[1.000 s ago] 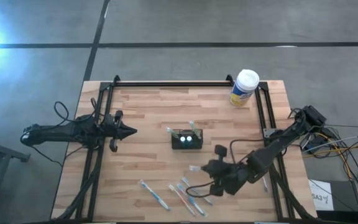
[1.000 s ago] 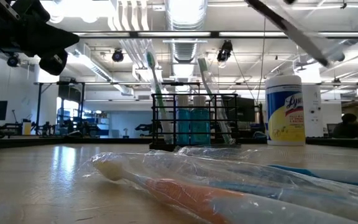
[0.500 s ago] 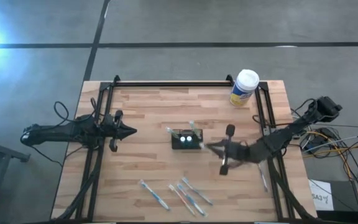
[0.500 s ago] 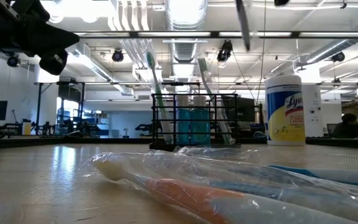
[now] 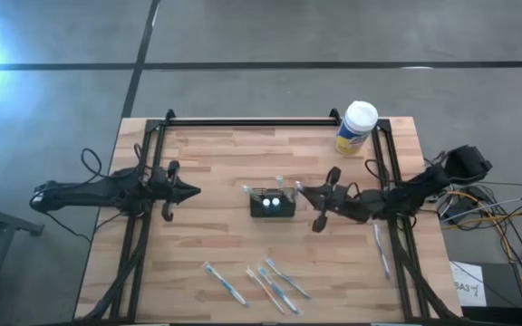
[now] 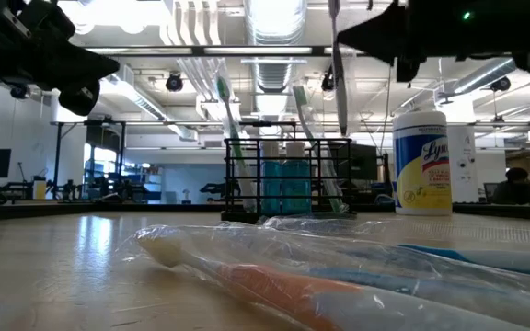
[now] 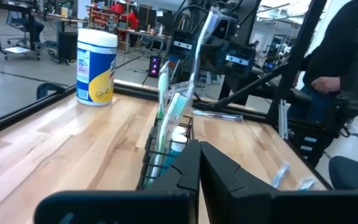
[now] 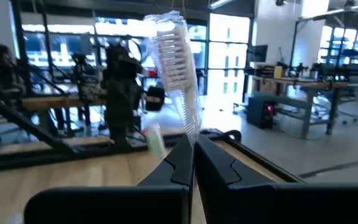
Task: Pick & Place toothbrushing station
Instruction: Put the purple toothbrush into the black organizer
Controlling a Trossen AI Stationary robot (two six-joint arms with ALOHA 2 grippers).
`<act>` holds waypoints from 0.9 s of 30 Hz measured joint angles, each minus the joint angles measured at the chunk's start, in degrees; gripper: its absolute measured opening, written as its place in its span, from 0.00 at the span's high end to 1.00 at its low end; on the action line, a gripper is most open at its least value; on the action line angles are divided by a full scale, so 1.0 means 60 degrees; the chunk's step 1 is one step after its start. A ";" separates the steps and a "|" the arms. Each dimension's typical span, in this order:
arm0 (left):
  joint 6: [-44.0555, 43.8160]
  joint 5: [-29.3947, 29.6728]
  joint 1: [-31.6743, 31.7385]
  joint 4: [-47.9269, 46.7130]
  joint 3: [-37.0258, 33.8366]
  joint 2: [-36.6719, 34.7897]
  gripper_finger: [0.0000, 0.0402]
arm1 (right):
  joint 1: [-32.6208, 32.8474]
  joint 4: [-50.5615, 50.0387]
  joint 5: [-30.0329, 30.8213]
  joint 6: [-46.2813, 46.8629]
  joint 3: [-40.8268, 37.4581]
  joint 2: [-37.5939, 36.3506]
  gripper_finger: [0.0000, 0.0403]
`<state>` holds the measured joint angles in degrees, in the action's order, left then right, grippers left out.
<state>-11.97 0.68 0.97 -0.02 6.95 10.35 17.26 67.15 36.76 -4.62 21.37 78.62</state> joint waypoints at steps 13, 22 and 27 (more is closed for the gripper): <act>0.0000 0.0117 0.0007 0.0038 -0.0080 -0.0004 0.98 | -0.0059 0.0216 0.0357 -0.0102 0.1242 0.2145 0.98; 0.0092 0.0120 0.0007 0.0068 -0.0112 -0.0004 0.98 | -0.0062 0.0349 0.1119 0.1074 0.1218 0.3308 0.98; 0.0146 0.0114 0.0004 0.0069 -0.0112 -0.0004 0.98 | -0.0062 0.0388 0.1457 0.1487 0.1218 0.3827 0.98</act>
<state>-11.09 1.37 1.00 0.39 6.28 10.33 16.88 69.48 45.50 4.30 28.68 101.58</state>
